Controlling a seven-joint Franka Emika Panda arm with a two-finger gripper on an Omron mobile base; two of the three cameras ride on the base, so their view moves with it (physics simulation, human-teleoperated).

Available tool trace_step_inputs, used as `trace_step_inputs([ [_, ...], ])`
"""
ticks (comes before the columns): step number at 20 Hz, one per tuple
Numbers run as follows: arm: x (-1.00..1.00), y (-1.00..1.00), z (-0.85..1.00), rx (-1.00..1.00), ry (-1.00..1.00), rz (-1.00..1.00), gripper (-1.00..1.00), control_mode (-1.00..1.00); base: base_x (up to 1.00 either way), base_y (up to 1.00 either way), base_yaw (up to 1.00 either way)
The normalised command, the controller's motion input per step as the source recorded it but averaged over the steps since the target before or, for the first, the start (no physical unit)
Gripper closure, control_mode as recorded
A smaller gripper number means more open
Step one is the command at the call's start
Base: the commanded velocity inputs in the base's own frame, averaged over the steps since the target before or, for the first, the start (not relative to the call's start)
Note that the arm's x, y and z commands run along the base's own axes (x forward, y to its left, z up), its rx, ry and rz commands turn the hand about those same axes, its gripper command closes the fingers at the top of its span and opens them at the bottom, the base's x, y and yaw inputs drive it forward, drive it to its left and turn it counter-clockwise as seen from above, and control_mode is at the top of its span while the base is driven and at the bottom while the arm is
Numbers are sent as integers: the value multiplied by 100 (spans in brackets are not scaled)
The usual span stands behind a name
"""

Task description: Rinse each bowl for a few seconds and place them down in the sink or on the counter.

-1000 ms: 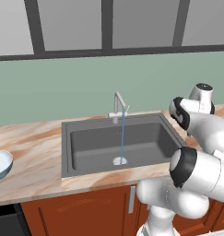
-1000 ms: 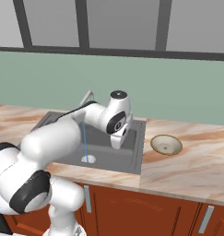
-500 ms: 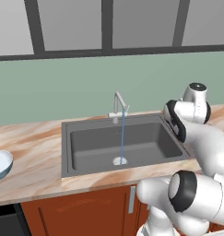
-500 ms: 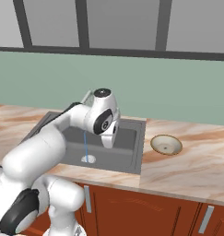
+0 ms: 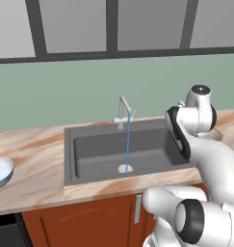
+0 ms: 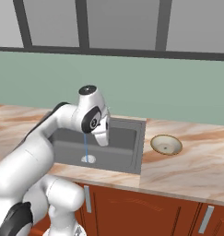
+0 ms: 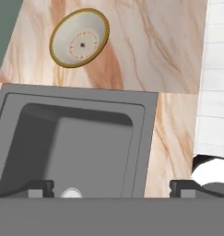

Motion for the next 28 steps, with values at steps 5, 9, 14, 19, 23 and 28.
trace_step_inputs([
  [5,-14,25,28,-8,1,17,-100,-100,0,0,0],
  [9,-9,34,17,-5,4,15,-100,-100,0,0,0],
  [14,-5,41,9,-1,5,12,-100,-100,0,0,0],
  [19,-5,43,11,-1,6,10,-100,-100,0,0,0],
  [23,-9,42,5,0,6,10,-100,-100,0,0,0],
  [28,-11,41,2,0,5,11,-100,-100,0,0,0],
])
